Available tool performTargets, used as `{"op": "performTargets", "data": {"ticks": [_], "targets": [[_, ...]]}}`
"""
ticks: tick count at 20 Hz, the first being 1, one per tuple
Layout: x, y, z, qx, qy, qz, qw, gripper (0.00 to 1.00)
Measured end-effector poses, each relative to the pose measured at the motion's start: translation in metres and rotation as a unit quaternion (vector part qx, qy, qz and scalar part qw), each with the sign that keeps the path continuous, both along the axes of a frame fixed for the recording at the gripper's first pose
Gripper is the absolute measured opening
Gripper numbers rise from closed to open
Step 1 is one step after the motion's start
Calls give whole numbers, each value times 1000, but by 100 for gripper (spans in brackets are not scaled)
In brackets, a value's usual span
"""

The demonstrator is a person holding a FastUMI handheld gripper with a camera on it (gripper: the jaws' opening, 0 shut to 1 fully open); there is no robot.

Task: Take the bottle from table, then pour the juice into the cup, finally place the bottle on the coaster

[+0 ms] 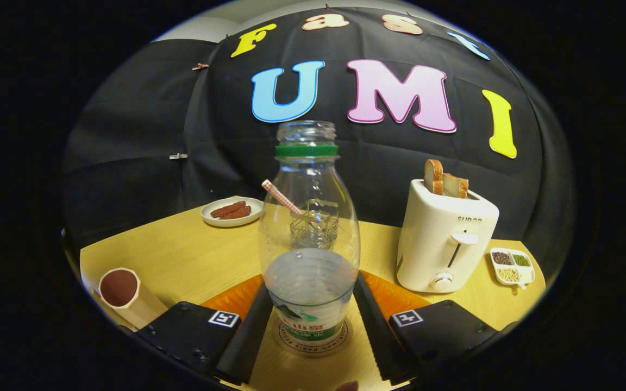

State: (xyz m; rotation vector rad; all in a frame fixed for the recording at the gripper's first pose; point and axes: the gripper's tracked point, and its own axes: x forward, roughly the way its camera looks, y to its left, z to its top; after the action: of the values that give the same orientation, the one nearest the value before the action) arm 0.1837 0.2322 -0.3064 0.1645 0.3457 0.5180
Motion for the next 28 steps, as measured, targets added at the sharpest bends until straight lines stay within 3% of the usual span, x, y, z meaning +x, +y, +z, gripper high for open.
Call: {"op": "performTargets", "data": {"ticks": [4,14,22,28], "targets": [[-4,-4,-4,5,17,-4,1000,92],[-51,-32,16,18,30,-22,999,95],[-99,-97,124,-23,-23,-53,998,96],[-117,-156,207,-41,-44,-121,991,98]]}}
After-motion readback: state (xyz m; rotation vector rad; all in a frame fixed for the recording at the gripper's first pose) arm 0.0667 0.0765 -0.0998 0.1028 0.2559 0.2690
